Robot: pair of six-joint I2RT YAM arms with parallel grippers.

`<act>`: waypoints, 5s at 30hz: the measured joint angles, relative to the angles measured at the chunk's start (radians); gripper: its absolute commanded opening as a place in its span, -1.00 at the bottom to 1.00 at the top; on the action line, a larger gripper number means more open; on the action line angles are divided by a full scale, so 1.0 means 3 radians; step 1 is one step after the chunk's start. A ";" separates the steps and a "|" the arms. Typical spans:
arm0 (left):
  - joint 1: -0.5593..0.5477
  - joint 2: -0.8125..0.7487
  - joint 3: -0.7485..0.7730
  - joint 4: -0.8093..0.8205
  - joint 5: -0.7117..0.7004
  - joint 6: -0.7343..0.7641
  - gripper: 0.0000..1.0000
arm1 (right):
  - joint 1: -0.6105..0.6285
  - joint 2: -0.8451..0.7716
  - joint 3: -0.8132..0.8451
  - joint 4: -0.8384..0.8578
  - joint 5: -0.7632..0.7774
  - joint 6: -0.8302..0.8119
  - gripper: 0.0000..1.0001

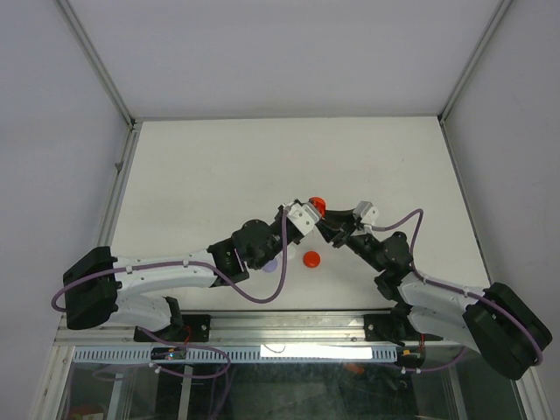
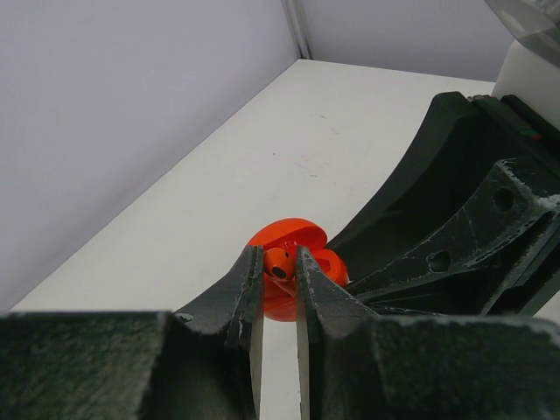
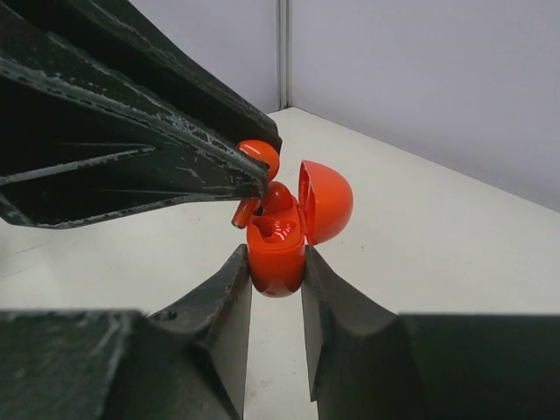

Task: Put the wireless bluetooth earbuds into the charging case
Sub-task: Place the earbud in the charging case.

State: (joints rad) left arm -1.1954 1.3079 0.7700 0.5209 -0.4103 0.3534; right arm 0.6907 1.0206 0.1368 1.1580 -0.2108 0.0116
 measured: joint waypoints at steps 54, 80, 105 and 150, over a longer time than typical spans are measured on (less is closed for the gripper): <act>-0.0158 0.0080 -0.0102 0.0212 -0.0056 0.0645 -0.80 | 0.0000 -0.0070 0.0000 -0.0127 -0.0036 0.0055 -1.00; -0.0209 -0.0065 -0.0071 -0.0198 -0.0108 0.0327 -0.15 | 0.0000 -0.0070 0.0000 -0.0128 -0.0006 0.0055 -1.00; 0.0371 -0.0355 0.0582 -0.1587 0.0280 -0.2331 0.12 | 0.0000 -0.0019 0.0000 -0.0107 0.0039 0.0055 -1.00; 0.0718 -0.0165 0.0565 -0.1600 0.1372 -0.2650 -0.01 | 0.0000 -0.0020 0.0000 -0.0086 0.0027 0.0057 -1.00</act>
State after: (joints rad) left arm -0.9798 1.2583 0.9394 0.0410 0.0013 -0.4416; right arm 0.6907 1.0145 0.1368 1.1320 -0.2028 0.0288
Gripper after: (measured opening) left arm 0.506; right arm 0.280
